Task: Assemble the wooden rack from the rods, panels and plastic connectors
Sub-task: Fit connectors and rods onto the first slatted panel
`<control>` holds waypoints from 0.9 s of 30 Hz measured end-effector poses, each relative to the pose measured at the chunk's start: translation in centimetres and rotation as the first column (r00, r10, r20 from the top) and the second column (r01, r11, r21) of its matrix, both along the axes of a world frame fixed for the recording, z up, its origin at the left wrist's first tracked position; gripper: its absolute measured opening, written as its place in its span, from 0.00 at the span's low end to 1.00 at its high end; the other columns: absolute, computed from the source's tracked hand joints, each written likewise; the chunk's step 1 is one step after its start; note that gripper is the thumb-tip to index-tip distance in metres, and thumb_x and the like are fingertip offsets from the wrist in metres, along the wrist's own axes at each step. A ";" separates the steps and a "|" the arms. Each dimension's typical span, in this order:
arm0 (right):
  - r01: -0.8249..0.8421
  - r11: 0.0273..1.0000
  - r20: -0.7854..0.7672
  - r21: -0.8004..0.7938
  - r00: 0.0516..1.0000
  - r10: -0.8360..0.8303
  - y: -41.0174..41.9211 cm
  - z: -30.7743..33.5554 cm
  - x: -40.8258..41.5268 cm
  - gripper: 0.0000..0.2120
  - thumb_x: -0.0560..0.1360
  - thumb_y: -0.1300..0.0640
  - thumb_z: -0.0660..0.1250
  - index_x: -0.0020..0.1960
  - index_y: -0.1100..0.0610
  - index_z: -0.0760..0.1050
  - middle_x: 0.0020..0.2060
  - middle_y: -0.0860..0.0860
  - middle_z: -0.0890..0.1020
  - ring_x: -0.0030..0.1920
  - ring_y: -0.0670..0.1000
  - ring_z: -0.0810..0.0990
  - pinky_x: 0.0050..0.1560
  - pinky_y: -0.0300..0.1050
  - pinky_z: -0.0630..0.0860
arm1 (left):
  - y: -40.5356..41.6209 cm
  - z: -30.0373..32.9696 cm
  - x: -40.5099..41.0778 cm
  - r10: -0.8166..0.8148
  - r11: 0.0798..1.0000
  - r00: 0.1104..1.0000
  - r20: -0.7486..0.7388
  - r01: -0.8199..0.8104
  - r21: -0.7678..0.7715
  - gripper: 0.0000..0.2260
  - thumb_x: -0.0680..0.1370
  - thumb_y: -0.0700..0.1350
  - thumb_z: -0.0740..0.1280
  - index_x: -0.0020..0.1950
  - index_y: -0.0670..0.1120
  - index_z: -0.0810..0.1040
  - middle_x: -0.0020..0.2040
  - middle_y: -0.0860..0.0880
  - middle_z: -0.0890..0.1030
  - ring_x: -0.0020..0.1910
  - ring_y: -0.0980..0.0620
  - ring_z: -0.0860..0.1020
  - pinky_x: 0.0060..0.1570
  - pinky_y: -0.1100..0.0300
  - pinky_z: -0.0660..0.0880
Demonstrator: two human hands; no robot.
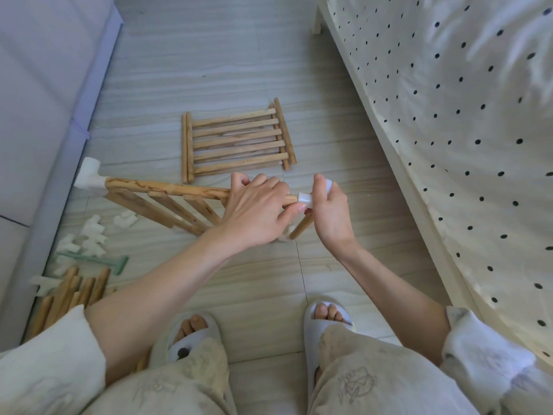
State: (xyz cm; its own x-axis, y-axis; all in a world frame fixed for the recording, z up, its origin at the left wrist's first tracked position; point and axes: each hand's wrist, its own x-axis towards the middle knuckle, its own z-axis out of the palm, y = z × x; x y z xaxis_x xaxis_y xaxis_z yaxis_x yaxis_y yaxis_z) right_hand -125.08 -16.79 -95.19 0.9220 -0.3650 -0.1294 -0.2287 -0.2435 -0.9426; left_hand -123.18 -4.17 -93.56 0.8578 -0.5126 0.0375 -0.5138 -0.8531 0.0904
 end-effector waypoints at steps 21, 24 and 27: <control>-0.043 0.999 -0.027 -0.005 0.999 0.043 2.3 -0.8 0.4 0.17 0.81 0.49 0.52 0.37 0.56 0.64 0.34 0.52 0.72 0.40 0.53 0.74 0.41 0.47 0.71 | 1.4 0.3 0.4 0.031 0.978 0.978 -0.208 -0.073 -0.197 0.08 0.79 0.54 0.58 0.53 0.52 0.69 0.43 0.58 0.70 0.51 0.54 0.70 0.52 0.57 0.53; -0.062 0.998 -0.031 -0.016 0.998 0.061 2.2 -0.8 0.7 0.18 0.81 0.48 0.51 0.36 0.55 0.64 0.34 0.50 0.72 0.41 0.56 0.76 0.43 0.48 0.72 | 2.3 0.9 1.0 -0.013 0.977 0.962 -0.274 -0.046 -0.207 0.19 0.79 0.55 0.59 0.67 0.50 0.65 0.52 0.55 0.69 0.53 0.55 0.70 0.57 0.58 0.55; -0.096 0.995 -0.049 -0.038 0.994 0.094 1.6 -0.7 1.7 0.18 0.81 0.47 0.50 0.36 0.55 0.63 0.34 0.52 0.73 0.41 0.58 0.77 0.44 0.49 0.73 | 4.4 1.4 2.0 -0.025 0.996 0.975 -0.222 0.005 -0.089 0.21 0.77 0.61 0.58 0.65 0.52 0.69 0.56 0.55 0.66 0.62 0.54 0.66 0.62 0.55 0.57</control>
State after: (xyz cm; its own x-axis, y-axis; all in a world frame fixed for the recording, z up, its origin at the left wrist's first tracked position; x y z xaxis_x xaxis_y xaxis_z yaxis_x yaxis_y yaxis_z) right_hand -123.42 -15.23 -95.84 0.9460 -0.2818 -0.1603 -0.2465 -0.3041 -0.9202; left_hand -121.15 0.26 -92.18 0.8419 -0.5286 -0.1085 -0.4849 -0.8293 0.2777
